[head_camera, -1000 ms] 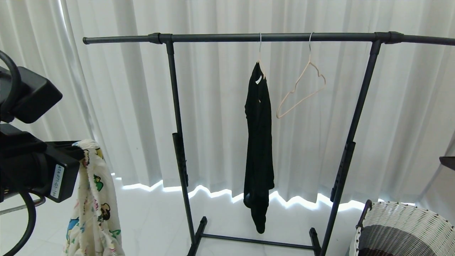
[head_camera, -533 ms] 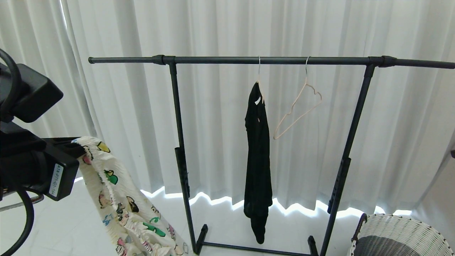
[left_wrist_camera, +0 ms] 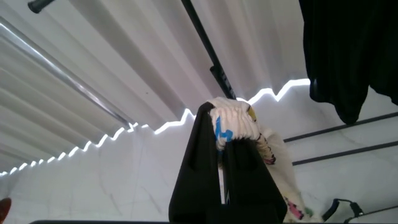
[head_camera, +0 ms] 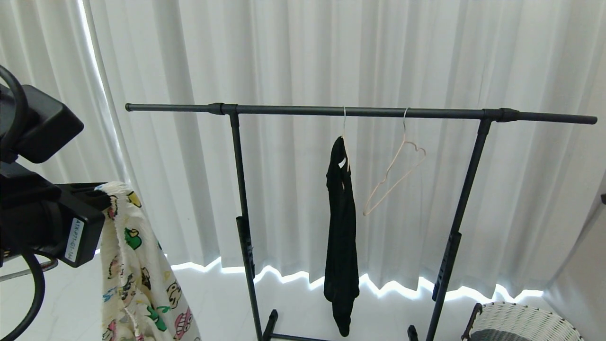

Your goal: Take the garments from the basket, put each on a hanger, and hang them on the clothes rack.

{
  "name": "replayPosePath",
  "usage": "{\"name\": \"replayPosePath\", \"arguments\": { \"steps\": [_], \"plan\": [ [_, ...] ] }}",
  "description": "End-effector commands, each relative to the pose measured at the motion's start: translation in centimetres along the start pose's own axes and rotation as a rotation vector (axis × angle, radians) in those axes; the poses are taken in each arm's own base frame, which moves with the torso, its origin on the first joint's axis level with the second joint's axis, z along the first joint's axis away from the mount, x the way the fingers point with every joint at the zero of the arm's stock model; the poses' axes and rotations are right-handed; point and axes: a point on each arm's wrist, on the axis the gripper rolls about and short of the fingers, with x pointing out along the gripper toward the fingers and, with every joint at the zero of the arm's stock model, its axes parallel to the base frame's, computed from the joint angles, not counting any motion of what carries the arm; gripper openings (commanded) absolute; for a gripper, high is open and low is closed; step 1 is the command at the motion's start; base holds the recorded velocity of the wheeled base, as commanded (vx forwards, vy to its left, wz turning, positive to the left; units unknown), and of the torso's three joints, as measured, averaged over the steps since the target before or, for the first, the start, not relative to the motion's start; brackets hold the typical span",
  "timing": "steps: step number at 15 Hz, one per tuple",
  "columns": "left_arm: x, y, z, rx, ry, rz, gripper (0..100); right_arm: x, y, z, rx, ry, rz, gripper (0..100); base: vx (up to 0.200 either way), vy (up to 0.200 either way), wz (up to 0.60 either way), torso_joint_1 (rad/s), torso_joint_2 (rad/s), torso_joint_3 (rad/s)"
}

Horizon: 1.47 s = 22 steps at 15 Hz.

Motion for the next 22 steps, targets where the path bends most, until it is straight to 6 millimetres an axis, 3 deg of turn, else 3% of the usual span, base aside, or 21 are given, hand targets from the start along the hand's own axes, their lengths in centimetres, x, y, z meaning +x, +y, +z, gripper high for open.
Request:
{"name": "replayPosePath", "arguments": {
  "steps": [1, 7, 19, 22],
  "plan": [
    [0.09, -0.03, 0.01, 0.001, 0.003, -0.001, 0, 0.09, 0.07, -0.09, -0.001, 0.004, 0.004, 100, 0.000, 0.000, 0.00, 0.232, -0.51, -0.281],
    [0.07, -0.01, 0.04, 0.002, 0.002, 0.001, 0, 0.03, 0.11, -0.13, 0.003, -0.011, 0.032, 100, 0.000, 0.000, 0.00, 0.118, -0.26, -0.140],
    [0.01, -0.03, 0.05, 0.001, -0.001, -0.001, 0, 0.05, 0.12, -0.16, 0.002, -0.009, 0.032, 100, 0.000, 0.200, 0.00, 0.004, 0.00, -0.002],
    [0.00, -0.13, 0.24, -0.001, -0.022, -0.004, 0, 0.01, 0.10, -0.17, 0.004, -0.011, 0.032, 100, 0.000, 0.000, 0.00, 0.000, 0.00, 0.000]
  ]
}}
